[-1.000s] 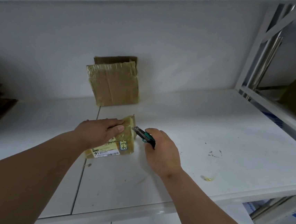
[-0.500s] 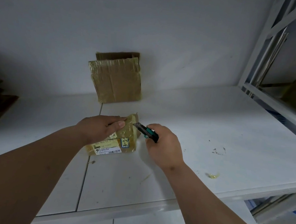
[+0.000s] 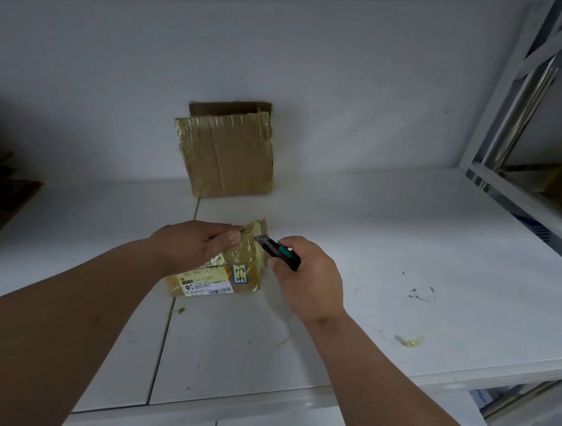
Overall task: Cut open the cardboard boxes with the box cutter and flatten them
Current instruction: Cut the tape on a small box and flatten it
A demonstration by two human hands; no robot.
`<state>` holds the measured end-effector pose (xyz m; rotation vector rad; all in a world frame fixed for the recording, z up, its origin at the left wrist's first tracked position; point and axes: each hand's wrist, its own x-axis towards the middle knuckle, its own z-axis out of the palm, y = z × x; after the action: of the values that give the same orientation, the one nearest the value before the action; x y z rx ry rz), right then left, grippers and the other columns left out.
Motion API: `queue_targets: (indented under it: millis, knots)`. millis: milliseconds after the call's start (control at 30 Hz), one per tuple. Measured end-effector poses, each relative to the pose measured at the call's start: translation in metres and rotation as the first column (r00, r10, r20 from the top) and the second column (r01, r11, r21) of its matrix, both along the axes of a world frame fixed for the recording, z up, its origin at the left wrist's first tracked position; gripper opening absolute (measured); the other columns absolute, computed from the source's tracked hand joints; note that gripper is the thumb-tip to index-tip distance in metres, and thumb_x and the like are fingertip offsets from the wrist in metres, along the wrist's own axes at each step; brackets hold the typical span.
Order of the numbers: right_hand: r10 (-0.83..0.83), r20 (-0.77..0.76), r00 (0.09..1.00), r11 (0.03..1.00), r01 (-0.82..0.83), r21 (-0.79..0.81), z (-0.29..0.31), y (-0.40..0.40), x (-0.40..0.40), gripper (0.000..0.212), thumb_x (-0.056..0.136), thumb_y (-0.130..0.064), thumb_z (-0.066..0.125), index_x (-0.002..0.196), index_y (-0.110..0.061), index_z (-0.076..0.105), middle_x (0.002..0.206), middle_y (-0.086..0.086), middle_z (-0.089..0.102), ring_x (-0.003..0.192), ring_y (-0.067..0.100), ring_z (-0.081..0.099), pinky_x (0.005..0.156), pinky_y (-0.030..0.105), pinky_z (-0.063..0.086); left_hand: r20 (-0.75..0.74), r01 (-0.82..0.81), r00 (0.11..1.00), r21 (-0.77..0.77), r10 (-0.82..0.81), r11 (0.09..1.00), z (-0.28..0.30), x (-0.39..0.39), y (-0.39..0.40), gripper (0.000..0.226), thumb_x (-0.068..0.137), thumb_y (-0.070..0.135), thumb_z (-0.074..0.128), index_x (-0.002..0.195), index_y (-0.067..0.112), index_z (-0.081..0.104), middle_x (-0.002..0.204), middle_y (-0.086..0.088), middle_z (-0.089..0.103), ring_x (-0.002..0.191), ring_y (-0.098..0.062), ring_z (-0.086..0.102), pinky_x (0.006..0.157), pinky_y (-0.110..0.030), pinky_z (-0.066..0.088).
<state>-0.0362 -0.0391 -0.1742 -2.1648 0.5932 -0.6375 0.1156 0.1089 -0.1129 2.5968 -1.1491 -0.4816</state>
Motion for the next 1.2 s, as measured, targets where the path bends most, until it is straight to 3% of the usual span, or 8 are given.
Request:
queue_targets:
  millis: [133, 200, 267, 400, 600, 867, 1067, 1200]
  knots:
    - [0.008, 0.000, 1.000, 1.000, -0.008, 0.016, 0.002, 0.001, 0.003, 0.015, 0.090, -0.028, 0.063, 0.104, -0.031, 0.066, 0.089, -0.011, 0.062, 0.081, 0.015, 0.058, 0.066, 0.024, 0.040, -0.006, -0.007, 1.000, 0.014, 0.007, 1.000, 0.001, 0.002, 0.001, 0.072, 0.082, 0.075, 0.013, 0.142, 0.047, 0.041, 0.138, 0.012, 0.056, 0.130, -0.015, 0.048, 0.107, -0.036, 0.035]
    - [0.022, -0.006, 1.000, 0.999, -0.022, -0.028, 0.001, 0.001, 0.004, 0.009, 0.090, -0.027, 0.062, 0.090, -0.036, 0.062, 0.079, -0.014, 0.055, 0.074, 0.012, 0.053, 0.061, 0.022, 0.036, -0.009, -0.003, 1.000, 0.010, 0.003, 1.000, 0.000, 0.004, 0.002, 0.078, 0.081, 0.083, 0.009, 0.143, 0.047, 0.041, 0.138, 0.012, 0.056, 0.130, -0.014, 0.048, 0.108, -0.037, 0.035]
    - [0.035, 0.003, 0.999, 0.996, -0.035, -0.080, -0.002, 0.001, 0.005, 0.020, 0.090, -0.025, 0.062, 0.077, -0.038, 0.053, 0.071, -0.014, 0.047, 0.068, 0.010, 0.046, 0.056, 0.020, 0.030, -0.009, -0.002, 1.000, 0.001, 0.002, 1.000, -0.001, 0.004, 0.002, 0.081, 0.080, 0.086, 0.008, 0.143, 0.046, 0.042, 0.137, 0.011, 0.057, 0.130, -0.014, 0.048, 0.109, -0.039, 0.036]
    - [0.034, -0.015, 0.999, 0.983, -0.036, -0.177, -0.006, 0.001, -0.001, 0.014, 0.090, -0.026, 0.062, 0.104, -0.026, 0.067, 0.078, -0.011, 0.049, 0.072, 0.012, 0.047, 0.061, 0.025, 0.035, -0.007, -0.001, 1.000, 0.003, 0.001, 1.000, 0.000, 0.003, 0.000, 0.070, 0.084, 0.070, 0.016, 0.143, 0.043, 0.042, 0.141, 0.010, 0.055, 0.131, -0.015, 0.048, 0.109, -0.038, 0.035]
    - [0.073, -0.117, 0.990, 0.962, -0.101, -0.254, -0.005, -0.003, -0.014, 0.032, 0.092, -0.028, 0.058, 0.124, -0.029, 0.064, 0.101, -0.005, 0.063, 0.095, 0.017, 0.059, 0.076, 0.028, 0.047, 0.028, 0.044, 0.999, 0.082, -0.046, 0.996, -0.005, 0.008, -0.003, 0.084, 0.075, 0.090, 0.006, 0.142, 0.051, 0.039, 0.143, 0.016, 0.051, 0.132, -0.012, 0.047, 0.110, -0.041, 0.036]
    - [0.114, -0.259, 0.959, 0.926, -0.197, -0.323, -0.002, 0.000, -0.028, 0.057, 0.081, -0.041, 0.031, 0.127, -0.026, 0.061, 0.108, -0.002, 0.062, 0.101, 0.023, 0.059, 0.078, 0.034, 0.050, 0.014, 0.026, 1.000, 0.089, -0.027, 0.996, -0.002, 0.005, -0.009, 0.072, 0.081, 0.072, 0.017, 0.142, 0.045, 0.042, 0.146, 0.015, 0.048, 0.133, -0.011, 0.045, 0.112, -0.038, 0.034]
    - [0.107, -0.295, 0.949, 0.909, -0.214, -0.357, -0.005, 0.001, -0.032, 0.031, 0.094, -0.029, 0.046, 0.121, -0.025, 0.060, 0.107, -0.003, 0.060, 0.100, 0.023, 0.058, 0.073, 0.032, 0.046, 0.032, 0.022, 0.999, 0.098, -0.025, 0.995, -0.003, 0.005, -0.009, 0.072, 0.080, 0.075, 0.014, 0.142, 0.049, 0.041, 0.145, 0.016, 0.048, 0.133, -0.011, 0.046, 0.112, -0.042, 0.034]
    - [0.100, -0.303, 0.948, 0.914, -0.207, -0.348, -0.004, 0.003, -0.033, 0.028, 0.095, -0.027, 0.046, 0.119, -0.024, 0.060, 0.109, -0.002, 0.060, 0.100, 0.023, 0.058, 0.074, 0.032, 0.047, 0.044, 0.013, 0.999, 0.111, -0.018, 0.994, -0.002, 0.004, -0.009, 0.073, 0.079, 0.077, 0.012, 0.142, 0.051, 0.039, 0.145, 0.017, 0.048, 0.133, -0.012, 0.045, 0.111, -0.042, 0.035]
